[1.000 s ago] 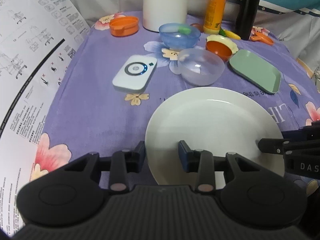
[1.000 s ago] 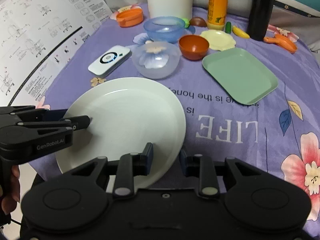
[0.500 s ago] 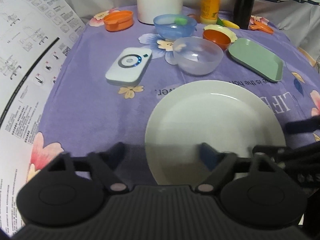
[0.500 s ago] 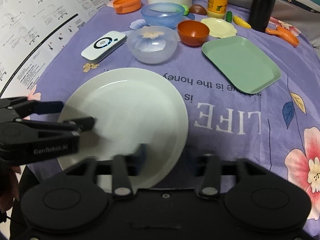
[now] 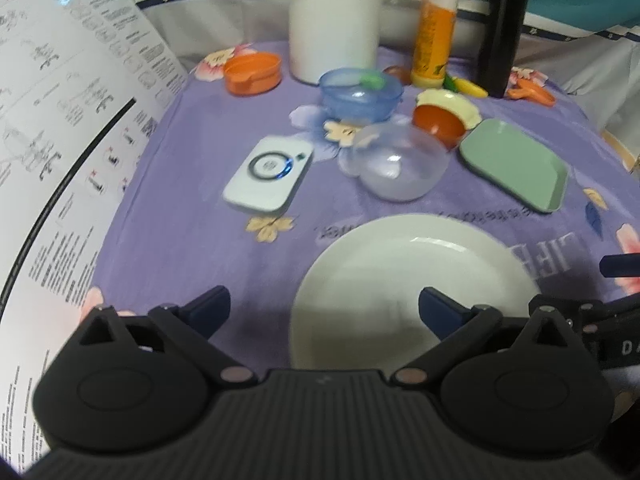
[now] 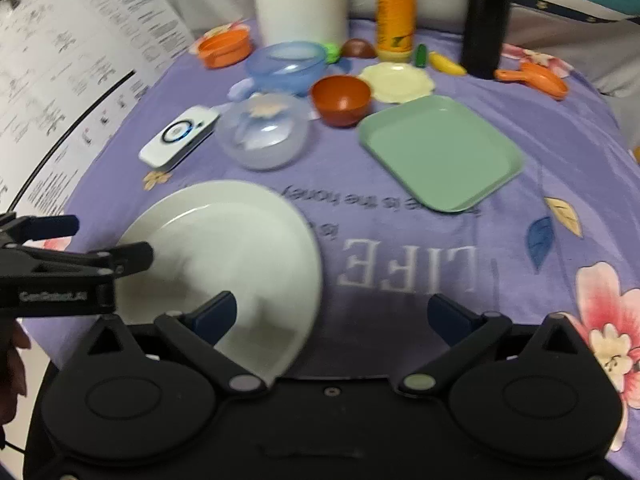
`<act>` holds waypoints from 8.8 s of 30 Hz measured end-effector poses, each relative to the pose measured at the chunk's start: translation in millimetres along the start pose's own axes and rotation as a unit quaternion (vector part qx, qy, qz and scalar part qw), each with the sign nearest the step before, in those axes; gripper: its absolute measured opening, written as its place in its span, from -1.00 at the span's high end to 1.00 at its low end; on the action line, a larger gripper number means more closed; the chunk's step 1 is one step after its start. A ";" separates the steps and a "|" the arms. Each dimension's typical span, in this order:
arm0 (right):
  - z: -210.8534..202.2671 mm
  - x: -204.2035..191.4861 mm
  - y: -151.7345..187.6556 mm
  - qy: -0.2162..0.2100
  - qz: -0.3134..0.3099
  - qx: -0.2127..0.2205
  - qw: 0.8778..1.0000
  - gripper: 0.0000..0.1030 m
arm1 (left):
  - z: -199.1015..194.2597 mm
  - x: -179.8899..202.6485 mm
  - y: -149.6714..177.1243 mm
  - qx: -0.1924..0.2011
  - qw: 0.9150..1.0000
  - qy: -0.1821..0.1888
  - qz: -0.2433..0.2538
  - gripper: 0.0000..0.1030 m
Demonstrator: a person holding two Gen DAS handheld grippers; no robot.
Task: Organize plates and bowls
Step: 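Open both grippers and lift them off the white plate, then move both grippers to the green square plate and grip its edge, then carry the green plate with both grippers and lower it onto the white plate, then open both grippers and lift them off the green plate, then move both grippers to the yellow flower-shaped plate and grip its rim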
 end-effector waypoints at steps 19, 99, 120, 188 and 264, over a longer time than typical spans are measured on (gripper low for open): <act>-17.2 105.1 -37.3 0.031 0.057 0.061 0.996 -1.00 | -1.2 103.0 -48.7 0.013 0.997 0.041 0.058 -1.00; 27.9 145.8 -75.8 -0.041 0.120 0.010 0.992 0.58 | 41.8 140.9 -99.3 0.012 0.997 0.068 0.035 0.47; -3.4 -4.8 -12.2 -0.098 0.090 -0.048 0.990 0.58 | -5.9 13.7 -13.6 -0.016 0.998 0.043 0.035 0.47; -5.4 128.5 -102.6 -0.019 0.172 0.069 0.982 -0.54 | 26.7 73.5 -148.7 0.084 0.990 0.077 0.080 -0.86; 147.0 197.9 -207.4 -0.080 0.204 0.006 0.976 0.82 | 218.2 166.9 -227.2 -0.054 0.977 0.142 0.151 0.11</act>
Point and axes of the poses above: each gripper's, at about its wrist camera, not at the fingertips, and z roughly the way its jaws point, x to its right, y to its underside, the point moved 5 cm from there along z, roughly the way its jaws point, and after that the axes turned 7 degrees about z, right-handed, at the moved point
